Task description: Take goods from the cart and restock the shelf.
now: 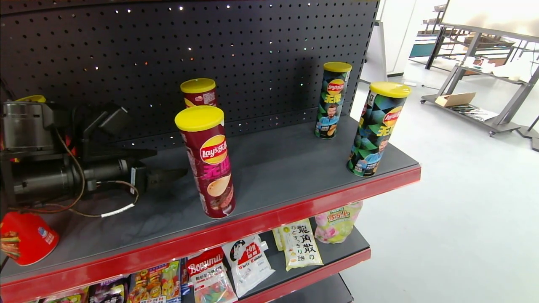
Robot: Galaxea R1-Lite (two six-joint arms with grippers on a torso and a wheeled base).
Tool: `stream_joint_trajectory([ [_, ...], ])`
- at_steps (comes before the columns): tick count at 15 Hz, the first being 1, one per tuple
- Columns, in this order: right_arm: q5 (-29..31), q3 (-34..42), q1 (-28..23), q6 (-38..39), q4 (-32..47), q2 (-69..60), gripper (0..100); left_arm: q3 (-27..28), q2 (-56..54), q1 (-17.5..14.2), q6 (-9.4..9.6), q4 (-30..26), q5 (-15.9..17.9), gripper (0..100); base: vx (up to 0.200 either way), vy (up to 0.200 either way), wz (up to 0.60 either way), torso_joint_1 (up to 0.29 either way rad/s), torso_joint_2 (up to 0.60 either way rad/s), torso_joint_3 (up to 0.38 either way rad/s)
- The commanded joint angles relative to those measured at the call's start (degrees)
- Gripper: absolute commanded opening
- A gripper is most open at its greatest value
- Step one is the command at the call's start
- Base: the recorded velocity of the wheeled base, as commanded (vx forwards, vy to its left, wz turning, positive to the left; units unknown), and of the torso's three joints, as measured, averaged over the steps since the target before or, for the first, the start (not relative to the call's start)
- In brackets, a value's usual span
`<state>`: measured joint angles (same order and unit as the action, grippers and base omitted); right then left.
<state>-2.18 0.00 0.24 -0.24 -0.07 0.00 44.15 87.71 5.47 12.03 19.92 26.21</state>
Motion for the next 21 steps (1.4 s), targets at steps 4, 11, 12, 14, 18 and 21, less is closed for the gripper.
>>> stream_joint_trajectory([
  [4, 0.0, 0.0, 0.0, 0.0, 0.0, 0.1, 100, -8.7, -13.4, -0.1, -0.08, 0.0, 0.0, 100, 0.000, 0.000, 0.00, 0.000, 0.00, 0.000],
  [11, 0.0, 0.0, 0.0, 0.0, 0.0, 0.1, 100, -27.5, -48.7, -2.1, -1.40, -3.6, -4.0, 100, 0.000, 0.000, 0.00, 0.000, 0.00, 0.000],
  [12, 0.0, 0.0, 0.0, 0.0, 0.0, 0.1, 100, -27.1, -52.7, -2.3, -3.68, -5.5, -8.3, 100, 0.000, 0.000, 0.00, 0.000, 0.00, 0.000],
  [14, 0.0, 0.0, 0.0, 0.0, 0.0, 0.1, 100, -25.8, -58.0, -2.3, -10.36, -10.4, -16.2, 100, 0.000, 0.000, 0.00, 0.000, 0.00, 0.000],
  [18, 0.0, 0.0, 0.0, 0.0, 0.0, 0.1, 100, -26.3, -71.2, -1.4, -15.64, -22.3, -18.3, 100, 0.000, 0.000, 0.00, 0.000, 0.00, 0.000],
  [21, -0.4, 0.0, 0.0, -0.4, 0.0, 0.1, 100, -26.8, -77.8, -1.3, -15.37, -26.9, -14.2, 100, 0.000, 0.000, 0.00, 0.000, 0.00, 0.000],
])
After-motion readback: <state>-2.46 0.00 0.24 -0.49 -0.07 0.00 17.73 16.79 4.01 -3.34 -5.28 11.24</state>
